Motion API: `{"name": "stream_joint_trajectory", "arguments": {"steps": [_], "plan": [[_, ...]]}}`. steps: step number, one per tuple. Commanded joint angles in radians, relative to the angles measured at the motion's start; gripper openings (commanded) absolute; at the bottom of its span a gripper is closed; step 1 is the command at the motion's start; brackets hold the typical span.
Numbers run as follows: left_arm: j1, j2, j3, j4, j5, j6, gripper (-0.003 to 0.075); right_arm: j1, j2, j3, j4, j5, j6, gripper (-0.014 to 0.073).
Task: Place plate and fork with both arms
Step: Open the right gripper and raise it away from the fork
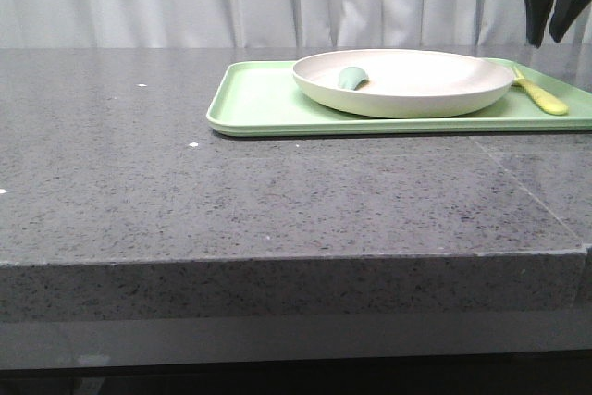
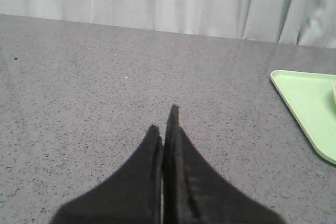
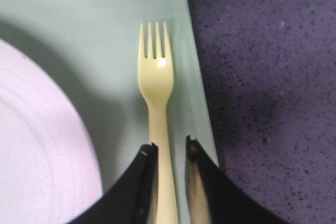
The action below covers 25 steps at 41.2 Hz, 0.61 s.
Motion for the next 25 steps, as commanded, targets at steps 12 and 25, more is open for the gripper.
{"name": "stream_joint_trajectory", "arguments": {"steps": [12,25], "plan": [[0.001,0.008,-0.026,-0.006,-0.084,-0.008,-0.0018,-0.005,-0.165,-0.033,-0.016,0.032,-0.051,-0.0116],[0.001,0.008,-0.026,-0.006,-0.084,-0.008,-0.0018,0.002,-0.314,0.057,-0.011,0.114,-0.104,-0.0116]]}}
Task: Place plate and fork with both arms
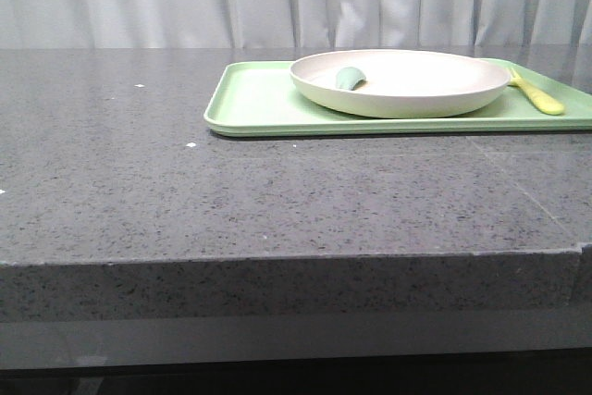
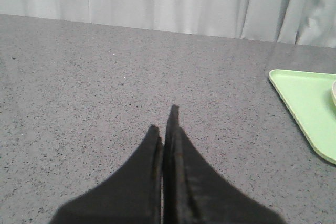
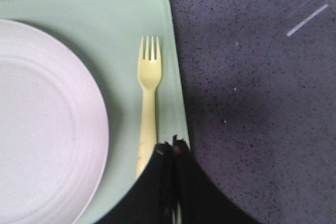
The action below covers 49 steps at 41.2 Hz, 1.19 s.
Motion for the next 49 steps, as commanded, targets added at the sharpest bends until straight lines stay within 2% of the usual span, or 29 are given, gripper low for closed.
{"name": "stream_joint_trajectory", "arguments": {"steps": [1,15,32,40,49], "plan": [[0.001,0.008,-0.027,-0.006,-0.084,-0.008,-0.0018,0.006,-0.134,0.040,-0.013,0.067,-0.017,-0.0116],[0.001,0.008,-0.027,-0.006,-0.084,-0.008,-0.0018,0.070,-0.544,0.545,-0.013,-0.189,-0.017,-0.0116],[0.001,0.008,-0.027,-0.006,-0.084,-0.008,-0.0018,0.070,-1.082,1.188,-0.014,-0.559,-0.017,-0.0116],[0.001,0.008,-0.027,-0.006,-0.084,-0.008,-0.0018,0.070,-1.361,1.389,-0.014,-0.651,-0.017,-0.0116],[0.001,0.008,-0.027,-0.006,-0.084,-0.008,-0.0018,0.070,-1.600,1.515,-0.014,-0.728,-0.017,-0.0121]]}}
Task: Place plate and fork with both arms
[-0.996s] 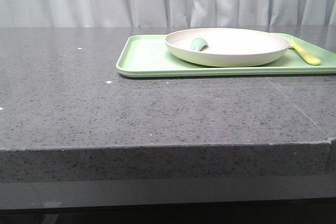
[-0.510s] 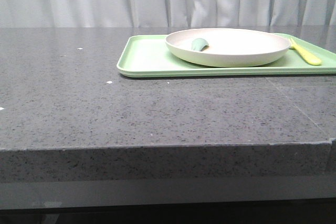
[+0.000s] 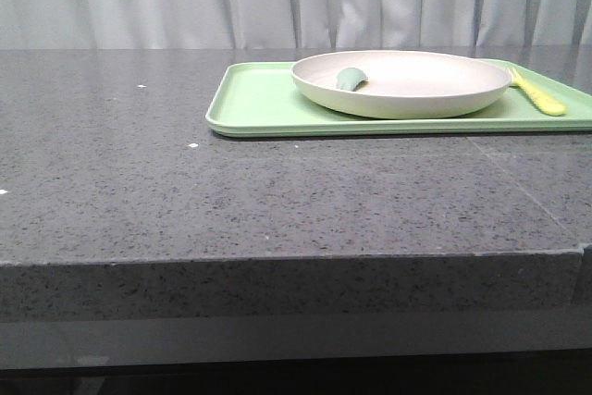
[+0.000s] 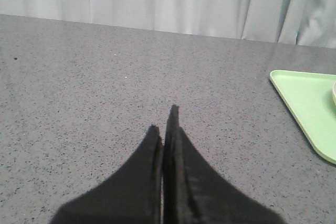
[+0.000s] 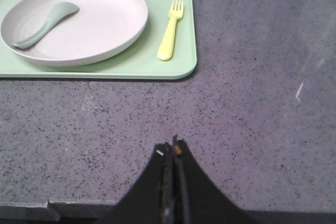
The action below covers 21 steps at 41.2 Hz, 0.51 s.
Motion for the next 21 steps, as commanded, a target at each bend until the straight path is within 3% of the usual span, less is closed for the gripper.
{"name": "stream_joint_trajectory", "arguments": {"steps": [1,21], "plan": [[0.001,0.008,-0.027,-0.006,-0.084,-0.008,-0.0018,0.001,-0.062,0.009,-0.019,-0.133,-0.010,-0.0121],[0.001,0.008,-0.027,-0.006,-0.084,-0.008,-0.0018,0.001,-0.109,0.015,-0.019,-0.180,-0.010,-0.0121]]}}
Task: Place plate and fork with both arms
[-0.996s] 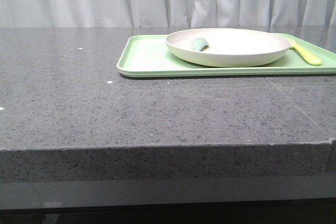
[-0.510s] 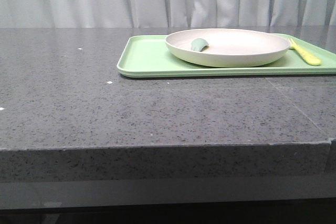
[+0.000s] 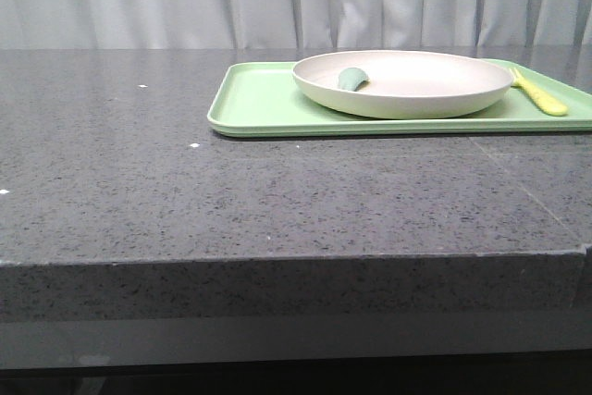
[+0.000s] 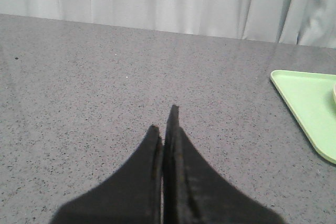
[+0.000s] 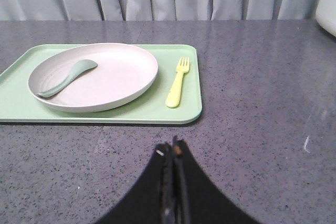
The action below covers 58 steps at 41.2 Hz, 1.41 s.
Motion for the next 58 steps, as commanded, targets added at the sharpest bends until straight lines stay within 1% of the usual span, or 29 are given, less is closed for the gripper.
{"name": "stream_joint_trajectory", "arguments": {"steps": [1,45,49,58], "plan": [[0.001,0.008,-0.027,-0.006,-0.084,-0.008,-0.0018,0.001,0.009,-0.022,-0.019,-0.089,-0.008,-0.0121],[0.001,0.003,-0.018,-0.006,-0.086,-0.008,-0.0018,0.001,0.009,-0.022,-0.019,-0.089,-0.008,-0.0121],[0.001,-0.032,0.026,-0.006,-0.103,-0.008,-0.0018,0.001,0.009,-0.022,-0.019,-0.089,-0.008,-0.0121],[0.001,-0.230,0.240,-0.006,-0.209,-0.008,-0.0018,0.001,0.009,-0.022,-0.019,-0.089,-0.008,-0.0121]]}}
